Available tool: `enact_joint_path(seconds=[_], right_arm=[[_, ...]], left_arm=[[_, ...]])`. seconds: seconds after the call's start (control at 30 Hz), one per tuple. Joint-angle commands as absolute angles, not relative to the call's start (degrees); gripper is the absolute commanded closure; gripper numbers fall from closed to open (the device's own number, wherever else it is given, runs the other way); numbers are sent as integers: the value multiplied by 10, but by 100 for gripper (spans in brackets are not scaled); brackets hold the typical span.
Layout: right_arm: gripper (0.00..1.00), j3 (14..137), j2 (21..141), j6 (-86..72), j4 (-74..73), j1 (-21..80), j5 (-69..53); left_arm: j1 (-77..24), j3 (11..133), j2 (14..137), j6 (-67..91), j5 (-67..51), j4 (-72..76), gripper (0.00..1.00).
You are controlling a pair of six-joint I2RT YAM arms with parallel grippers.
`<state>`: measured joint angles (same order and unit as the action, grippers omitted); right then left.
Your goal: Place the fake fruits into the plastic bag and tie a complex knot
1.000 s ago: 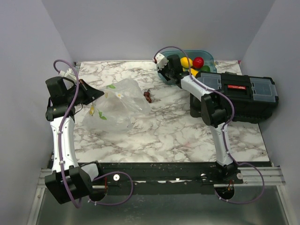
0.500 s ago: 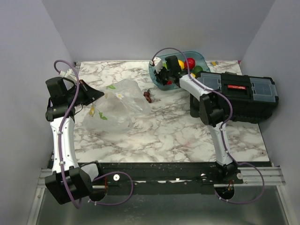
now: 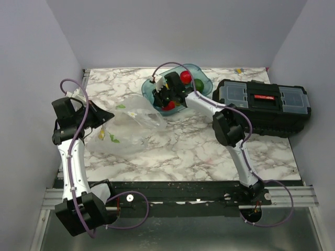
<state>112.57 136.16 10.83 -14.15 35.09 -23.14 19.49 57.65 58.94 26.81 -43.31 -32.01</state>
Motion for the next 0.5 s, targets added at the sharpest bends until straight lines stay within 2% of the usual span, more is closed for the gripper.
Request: enact_joint_path(seconds=[0.0,0.1,0.13,0.17,0.23,0.4,0.43,0.47], right_arm=[[72,1154,1323,59,-130,352,-278],[34,1094,1247,66,-127,350,-309],[23,1065,1212,69,-125,350,-319],[17,1041,1183,72,-124,348,-323],[12,1001,1122,84,-137,347,-329],[8,925,1022,121,-202,342,-368],[0,900,1001,122,-201,342,-383],[0,879,982,118,-195,344,-399]], left_arm=[[218,507,559,285,-443,-304,100],[227,484,561,297,-465,-291,100],[230,479,564,304,-477,-287,100],[233,474,568,311,-487,-281,100],[234,469,571,320,-501,-270,100],[234,472,571,328,-519,-265,100],[234,472,572,333,-523,-264,100],[234,474,572,339,-527,-262,100]])
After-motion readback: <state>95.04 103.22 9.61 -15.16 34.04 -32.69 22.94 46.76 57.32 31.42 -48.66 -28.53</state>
